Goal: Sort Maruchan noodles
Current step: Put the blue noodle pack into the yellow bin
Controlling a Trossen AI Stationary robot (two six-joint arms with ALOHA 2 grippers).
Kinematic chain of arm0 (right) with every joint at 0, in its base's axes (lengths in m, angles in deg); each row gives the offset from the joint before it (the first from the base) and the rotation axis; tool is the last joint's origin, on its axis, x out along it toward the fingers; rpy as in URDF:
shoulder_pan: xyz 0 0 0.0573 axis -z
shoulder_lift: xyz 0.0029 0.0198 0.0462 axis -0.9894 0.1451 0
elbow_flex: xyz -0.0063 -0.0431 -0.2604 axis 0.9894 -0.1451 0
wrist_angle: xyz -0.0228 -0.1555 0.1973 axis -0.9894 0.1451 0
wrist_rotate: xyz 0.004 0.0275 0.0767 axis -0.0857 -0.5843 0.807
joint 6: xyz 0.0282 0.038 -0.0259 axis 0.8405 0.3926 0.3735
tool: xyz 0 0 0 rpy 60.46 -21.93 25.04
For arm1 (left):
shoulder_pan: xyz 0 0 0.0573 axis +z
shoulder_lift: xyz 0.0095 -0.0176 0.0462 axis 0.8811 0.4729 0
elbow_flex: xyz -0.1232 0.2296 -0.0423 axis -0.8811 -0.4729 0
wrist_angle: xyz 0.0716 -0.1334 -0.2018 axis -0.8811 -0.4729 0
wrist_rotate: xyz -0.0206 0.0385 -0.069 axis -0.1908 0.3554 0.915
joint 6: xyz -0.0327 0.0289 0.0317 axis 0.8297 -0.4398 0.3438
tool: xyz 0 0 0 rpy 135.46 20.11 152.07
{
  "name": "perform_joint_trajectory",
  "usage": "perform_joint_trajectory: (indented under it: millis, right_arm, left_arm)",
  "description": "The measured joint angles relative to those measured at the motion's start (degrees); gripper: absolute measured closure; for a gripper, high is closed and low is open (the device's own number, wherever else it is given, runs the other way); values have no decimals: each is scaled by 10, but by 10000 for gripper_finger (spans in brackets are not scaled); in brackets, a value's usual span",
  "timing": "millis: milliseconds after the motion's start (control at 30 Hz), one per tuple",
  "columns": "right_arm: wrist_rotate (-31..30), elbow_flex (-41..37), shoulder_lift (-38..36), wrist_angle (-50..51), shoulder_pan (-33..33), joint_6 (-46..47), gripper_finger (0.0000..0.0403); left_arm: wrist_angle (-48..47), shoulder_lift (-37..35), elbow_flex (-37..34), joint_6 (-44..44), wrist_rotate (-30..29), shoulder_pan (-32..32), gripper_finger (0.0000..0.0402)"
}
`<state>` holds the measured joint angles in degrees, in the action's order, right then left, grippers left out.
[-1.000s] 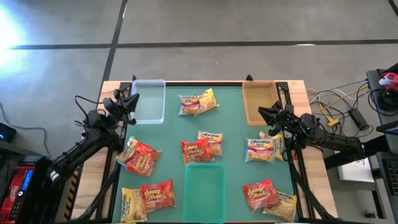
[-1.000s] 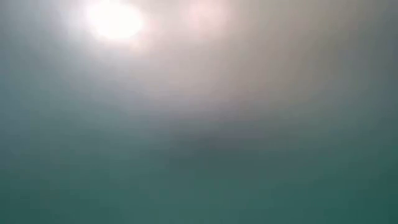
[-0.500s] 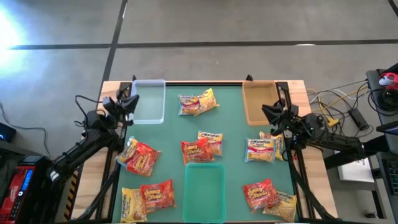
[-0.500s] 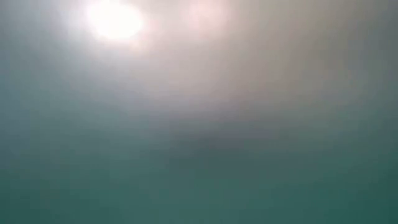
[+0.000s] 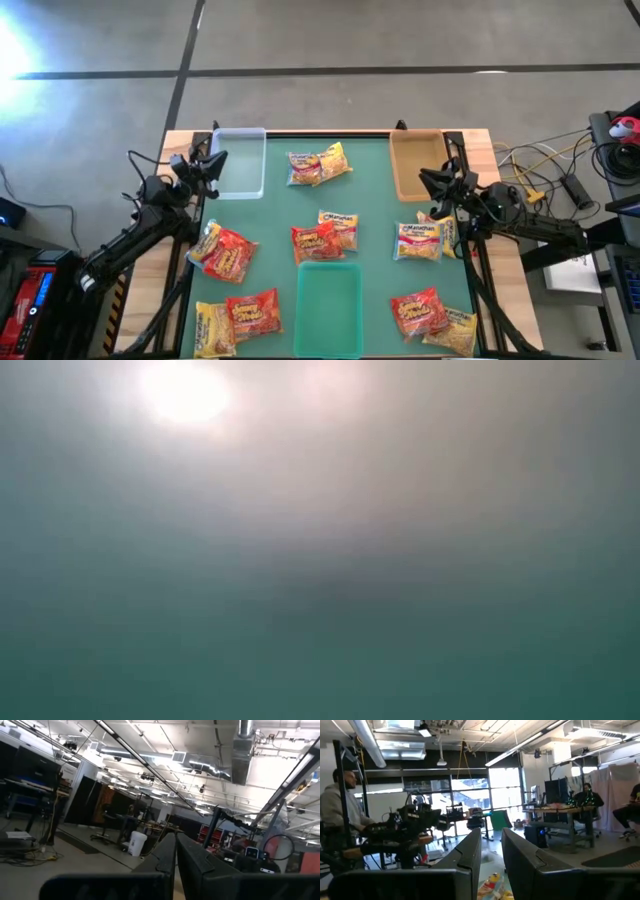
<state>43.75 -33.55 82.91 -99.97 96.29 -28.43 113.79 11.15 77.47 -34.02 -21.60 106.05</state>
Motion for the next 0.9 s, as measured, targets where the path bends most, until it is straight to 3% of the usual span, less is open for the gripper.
perform_joint_trajectory:
  millis: [233, 433, 600, 900]
  right_arm:
    - [0, 0, 4, 0, 0, -2, 335]
    - [0, 0, 4, 1, 0, -9, 335]
    - [-1, 0, 4, 1, 0, -38, 335]
    - [0, 0, 4, -5, 0, 14, 335]
  left_arm:
    - [5, 0, 0, -4, 4, 0, 402]
    - [-10, 0, 0, -6, -75, 0, 402]
    - [-7, 0, 0, -45, -75, 0, 402]
    - [-10, 1, 0, -47, -58, 0, 402]
